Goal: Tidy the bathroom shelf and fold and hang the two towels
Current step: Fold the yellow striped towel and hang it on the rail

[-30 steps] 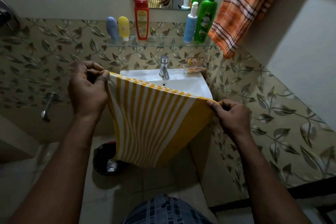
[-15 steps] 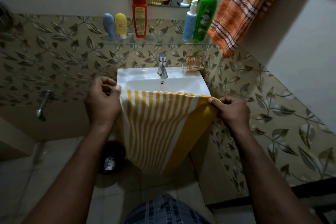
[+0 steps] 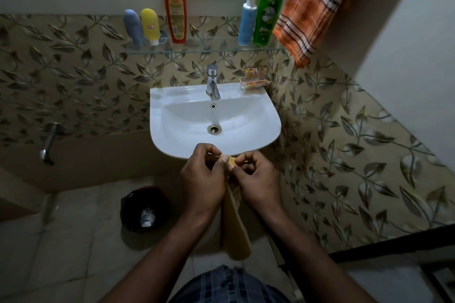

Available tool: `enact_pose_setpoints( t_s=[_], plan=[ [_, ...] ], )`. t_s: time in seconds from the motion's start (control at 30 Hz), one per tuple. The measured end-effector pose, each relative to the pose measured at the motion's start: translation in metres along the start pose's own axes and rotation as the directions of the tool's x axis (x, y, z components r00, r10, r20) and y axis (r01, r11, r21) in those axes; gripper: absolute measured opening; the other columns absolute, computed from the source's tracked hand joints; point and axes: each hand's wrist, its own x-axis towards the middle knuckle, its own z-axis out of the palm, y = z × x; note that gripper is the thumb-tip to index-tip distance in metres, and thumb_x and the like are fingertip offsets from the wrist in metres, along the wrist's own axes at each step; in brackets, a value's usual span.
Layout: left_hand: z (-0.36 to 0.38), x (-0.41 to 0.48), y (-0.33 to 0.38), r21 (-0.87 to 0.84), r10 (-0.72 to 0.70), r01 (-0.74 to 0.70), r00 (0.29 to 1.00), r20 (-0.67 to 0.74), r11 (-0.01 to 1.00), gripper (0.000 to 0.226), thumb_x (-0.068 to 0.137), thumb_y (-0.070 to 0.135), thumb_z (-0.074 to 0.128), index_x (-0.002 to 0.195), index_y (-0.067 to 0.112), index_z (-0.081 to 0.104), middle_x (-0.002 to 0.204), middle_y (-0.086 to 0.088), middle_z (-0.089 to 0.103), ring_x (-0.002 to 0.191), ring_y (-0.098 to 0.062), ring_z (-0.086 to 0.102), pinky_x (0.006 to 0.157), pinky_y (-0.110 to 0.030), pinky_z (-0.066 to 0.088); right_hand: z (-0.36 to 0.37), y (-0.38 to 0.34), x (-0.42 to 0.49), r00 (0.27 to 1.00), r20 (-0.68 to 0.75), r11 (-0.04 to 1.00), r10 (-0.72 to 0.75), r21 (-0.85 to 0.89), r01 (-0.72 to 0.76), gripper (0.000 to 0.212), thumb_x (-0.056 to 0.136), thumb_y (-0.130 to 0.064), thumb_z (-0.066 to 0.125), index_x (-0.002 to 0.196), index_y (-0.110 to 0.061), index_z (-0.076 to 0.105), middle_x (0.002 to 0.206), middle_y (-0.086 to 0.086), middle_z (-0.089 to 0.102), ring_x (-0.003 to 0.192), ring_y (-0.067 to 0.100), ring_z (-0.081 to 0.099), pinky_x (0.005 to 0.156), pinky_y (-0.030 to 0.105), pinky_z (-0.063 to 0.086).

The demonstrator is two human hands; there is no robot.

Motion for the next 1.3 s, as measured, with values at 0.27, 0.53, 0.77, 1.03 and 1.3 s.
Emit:
enact_pose_setpoints(
  t_s=[0.27,0.53,0.77,1.03,1.3],
  plan=[
    [-0.011,0.002,-0.005,0.255,0.442,-0.483,0.874,0.203,0.838,0.017,0.085,0.01,0.076,0.101,0.015,0.072,0.094,0.002,0.074,0.084,-0.019,0.071,0.074,-0.037,0.059,-0.017,-0.005,-0.001,0.999,0.006,0.998,0.041,0.053,-0.041,0.026,0.067,-0.046,0.073,0.089,-0.036,0.064,0.076,-0.002,0.077,0.076,0.025,0.076,0.077,0.057,0.062],
    [-0.01,-0.003,-0.001,0.163,0.336,-0.351,0.935,0.114,0.922,0.02,0.085,0.012,0.08,0.099,0.019,0.068,0.09,0.009,0.074,0.083,-0.009,0.074,0.072,-0.037,0.061,-0.019,-0.013,0.001,0.998,0.05,0.999,0.029,0.03,-0.03,0.019,0.07,-0.038,0.069,0.088,-0.035,0.062,0.072,-0.008,0.074,0.079,0.019,0.076,0.082,0.053,0.062],
    [-0.013,-0.001,0.0,0.118,0.33,-0.349,0.931,0.155,0.93,0.038,0.076,0.027,0.093,0.103,0.015,0.069,0.092,0.007,0.073,0.087,-0.005,0.072,0.079,-0.019,0.059,-0.024,-0.015,-0.004,0.988,0.12,0.947,0.096,0.294,-0.128,0.019,0.071,-0.022,0.057,0.076,-0.039,0.062,0.079,0.002,0.073,0.08,0.019,0.073,0.087,0.056,0.061],
    [-0.015,0.02,0.0,0.109,0.396,-0.425,0.893,0.212,0.899,0.03,0.082,0.008,0.086,0.106,0.009,0.069,0.096,0.003,0.074,0.089,-0.009,0.073,0.081,-0.028,0.06,-0.039,-0.017,0.004,0.972,0.235,0.966,0.004,0.251,-0.065,0.022,0.072,-0.032,0.066,0.093,-0.033,0.058,0.088,0.005,0.081,0.097,0.026,0.078,0.087,0.05,0.06],
    [-0.026,0.031,0.016,0.024,0.413,-0.427,0.885,0.214,0.904,0.023,0.09,0.015,0.082,0.107,0.017,0.067,0.097,0.01,0.072,0.091,-0.007,0.073,0.082,-0.02,0.056,-0.074,-0.007,0.051,0.992,0.127,0.938,0.006,-0.344,0.038,0.042,0.078,-0.04,0.086,0.112,-0.028,0.064,0.099,-0.011,0.07,0.087,0.001,0.066,0.074,0.025,0.055]
  ],
)
